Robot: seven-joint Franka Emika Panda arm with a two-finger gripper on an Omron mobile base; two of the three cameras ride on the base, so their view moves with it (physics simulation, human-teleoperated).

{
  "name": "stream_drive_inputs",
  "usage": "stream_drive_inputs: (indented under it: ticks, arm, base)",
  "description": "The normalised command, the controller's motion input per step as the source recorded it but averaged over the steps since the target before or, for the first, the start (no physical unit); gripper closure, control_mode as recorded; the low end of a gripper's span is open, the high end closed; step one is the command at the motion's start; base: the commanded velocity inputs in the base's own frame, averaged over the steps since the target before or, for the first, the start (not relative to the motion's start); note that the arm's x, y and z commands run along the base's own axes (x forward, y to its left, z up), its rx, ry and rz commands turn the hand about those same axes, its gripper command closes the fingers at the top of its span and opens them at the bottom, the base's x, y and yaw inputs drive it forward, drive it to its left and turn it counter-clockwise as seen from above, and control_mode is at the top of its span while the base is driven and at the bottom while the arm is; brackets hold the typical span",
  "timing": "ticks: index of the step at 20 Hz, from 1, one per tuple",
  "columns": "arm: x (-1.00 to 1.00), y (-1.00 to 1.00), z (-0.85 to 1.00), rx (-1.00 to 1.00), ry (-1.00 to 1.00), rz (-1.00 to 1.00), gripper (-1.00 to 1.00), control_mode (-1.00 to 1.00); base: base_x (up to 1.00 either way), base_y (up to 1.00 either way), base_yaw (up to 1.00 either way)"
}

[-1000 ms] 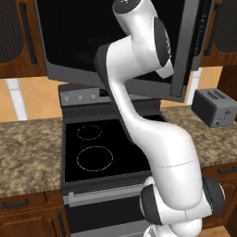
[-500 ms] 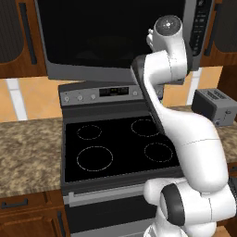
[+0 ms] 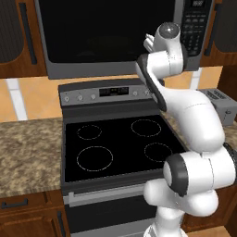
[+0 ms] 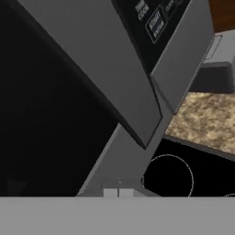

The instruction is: Open the microwave, place the bowl with waffle inside the microwave, then close the microwave door and turn it on.

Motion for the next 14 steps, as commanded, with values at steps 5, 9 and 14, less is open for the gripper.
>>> stream_drive_inputs:
  ticks: [5, 9, 14]
  arm:
    - [1.00, -0.11, -0.16, 0.00, 0.12, 0.00, 1.00, -1.00]
    - [0.99, -0.02, -0.26, -0.01, 0.05, 0.01, 1.00, -1.00]
    - [-0.67, -0.03, 0.12, 0.03, -0.15, 0.13, 1.00, -1.00]
  base:
    - [0.00, 0.00, 0.00]
    - [0.00, 0.00, 0.00]
    - [0.00, 0.00, 0.00]
